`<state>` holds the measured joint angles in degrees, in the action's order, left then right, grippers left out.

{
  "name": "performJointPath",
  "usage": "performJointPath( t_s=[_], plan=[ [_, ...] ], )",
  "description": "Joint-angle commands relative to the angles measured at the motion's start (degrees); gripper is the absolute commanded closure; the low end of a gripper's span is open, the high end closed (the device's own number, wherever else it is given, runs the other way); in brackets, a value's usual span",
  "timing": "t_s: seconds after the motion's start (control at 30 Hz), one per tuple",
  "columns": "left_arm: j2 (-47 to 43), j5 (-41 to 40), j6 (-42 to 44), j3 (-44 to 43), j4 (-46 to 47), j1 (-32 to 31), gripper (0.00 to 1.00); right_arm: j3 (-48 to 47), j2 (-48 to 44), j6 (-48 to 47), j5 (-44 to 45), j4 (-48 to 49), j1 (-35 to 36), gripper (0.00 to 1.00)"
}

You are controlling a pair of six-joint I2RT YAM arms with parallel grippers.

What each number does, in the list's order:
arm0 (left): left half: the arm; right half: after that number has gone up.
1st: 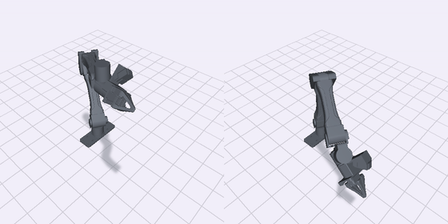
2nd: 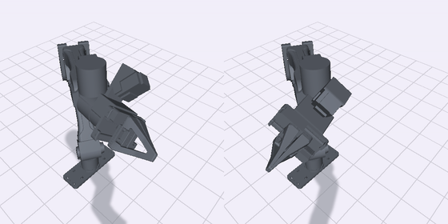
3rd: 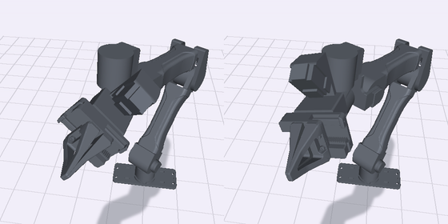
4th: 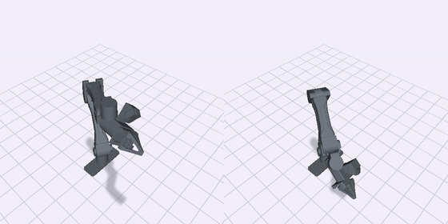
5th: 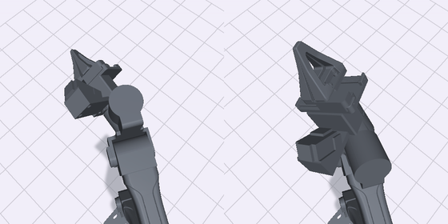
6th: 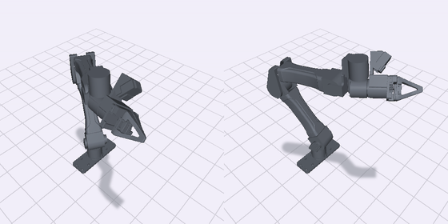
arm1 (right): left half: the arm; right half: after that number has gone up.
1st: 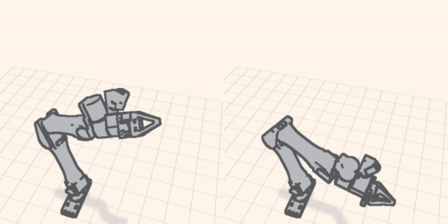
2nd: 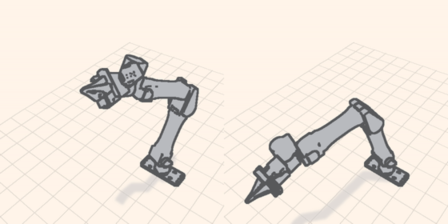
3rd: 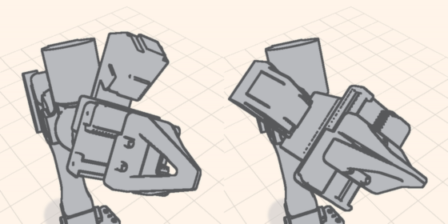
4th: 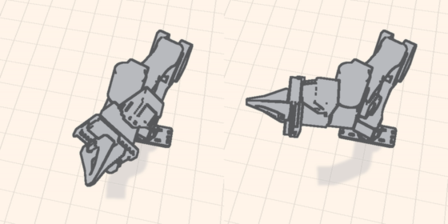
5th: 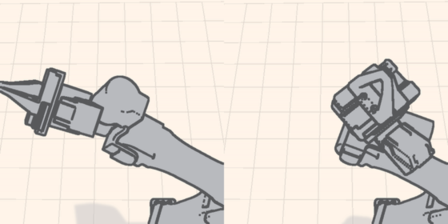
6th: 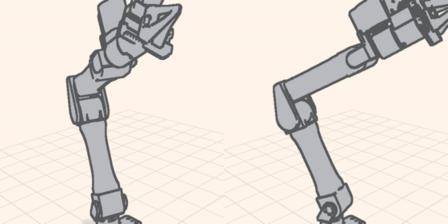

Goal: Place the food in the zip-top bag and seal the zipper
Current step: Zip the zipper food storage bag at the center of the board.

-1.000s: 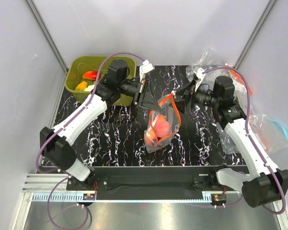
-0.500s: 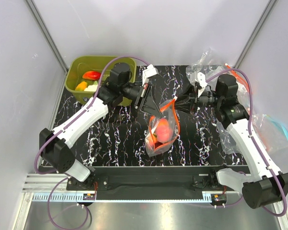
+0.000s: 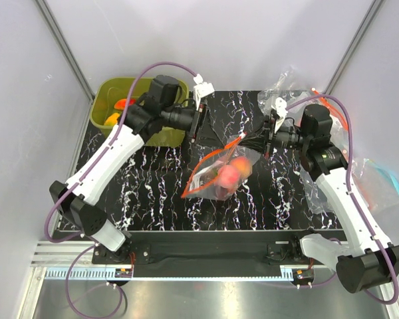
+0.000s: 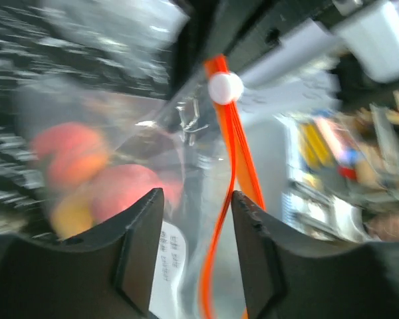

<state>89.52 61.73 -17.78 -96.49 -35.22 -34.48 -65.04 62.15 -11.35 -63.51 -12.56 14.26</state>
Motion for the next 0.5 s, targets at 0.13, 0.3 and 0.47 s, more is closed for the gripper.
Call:
performJointPath(
  t_s=[0.13, 0.3, 0.47],
  plan=[
    [1.01, -34.21, 9.96, -9.51, -14.44, 0.38, 0.35, -4.74, 3.93, 14.92, 23.84, -10.19, 0.33, 1.00],
    [3.12, -37.38, 10.66, -13.01, -12.85, -0.50, 0.29, -9.06, 6.58, 16.27, 23.51, -20.92, 0.33, 1.00],
    [4.18, -37.74, 15.48, -13.03, -7.86, -3.22, 0.24, -11.24, 5.17, 18.82, 29.47, -27.84, 0.33, 1.00]
  ],
)
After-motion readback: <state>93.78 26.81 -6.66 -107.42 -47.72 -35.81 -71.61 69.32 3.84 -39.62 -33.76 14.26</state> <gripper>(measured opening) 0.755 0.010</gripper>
